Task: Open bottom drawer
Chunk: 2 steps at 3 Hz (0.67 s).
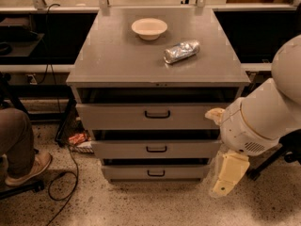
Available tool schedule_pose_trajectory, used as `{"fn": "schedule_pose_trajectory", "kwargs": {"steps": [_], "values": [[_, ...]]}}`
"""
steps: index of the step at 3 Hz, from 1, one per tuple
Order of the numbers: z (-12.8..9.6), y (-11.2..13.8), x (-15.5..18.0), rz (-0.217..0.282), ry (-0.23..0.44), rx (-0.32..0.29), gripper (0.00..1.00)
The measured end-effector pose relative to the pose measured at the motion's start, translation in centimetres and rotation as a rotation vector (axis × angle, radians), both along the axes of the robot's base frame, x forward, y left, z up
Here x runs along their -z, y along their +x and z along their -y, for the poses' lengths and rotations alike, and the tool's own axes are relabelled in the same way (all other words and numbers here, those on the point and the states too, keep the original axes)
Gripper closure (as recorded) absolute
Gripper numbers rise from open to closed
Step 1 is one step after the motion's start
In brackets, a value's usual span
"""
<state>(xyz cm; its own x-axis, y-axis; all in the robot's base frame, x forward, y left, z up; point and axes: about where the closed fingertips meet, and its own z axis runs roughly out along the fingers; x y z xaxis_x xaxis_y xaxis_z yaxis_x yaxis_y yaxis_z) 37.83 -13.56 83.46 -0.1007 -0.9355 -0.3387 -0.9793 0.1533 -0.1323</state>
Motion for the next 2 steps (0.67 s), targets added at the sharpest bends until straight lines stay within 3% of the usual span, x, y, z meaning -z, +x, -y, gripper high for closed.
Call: {"fn": "schedule_pose_trajectory", "kwargs": {"steps": [1,2], "values": [[0.8,0.2,2.8,-0.021,-0.003,0.008,0.0],[1.8,0.8,8.2,-0.048,-0.015,0.01,0.0]]}}
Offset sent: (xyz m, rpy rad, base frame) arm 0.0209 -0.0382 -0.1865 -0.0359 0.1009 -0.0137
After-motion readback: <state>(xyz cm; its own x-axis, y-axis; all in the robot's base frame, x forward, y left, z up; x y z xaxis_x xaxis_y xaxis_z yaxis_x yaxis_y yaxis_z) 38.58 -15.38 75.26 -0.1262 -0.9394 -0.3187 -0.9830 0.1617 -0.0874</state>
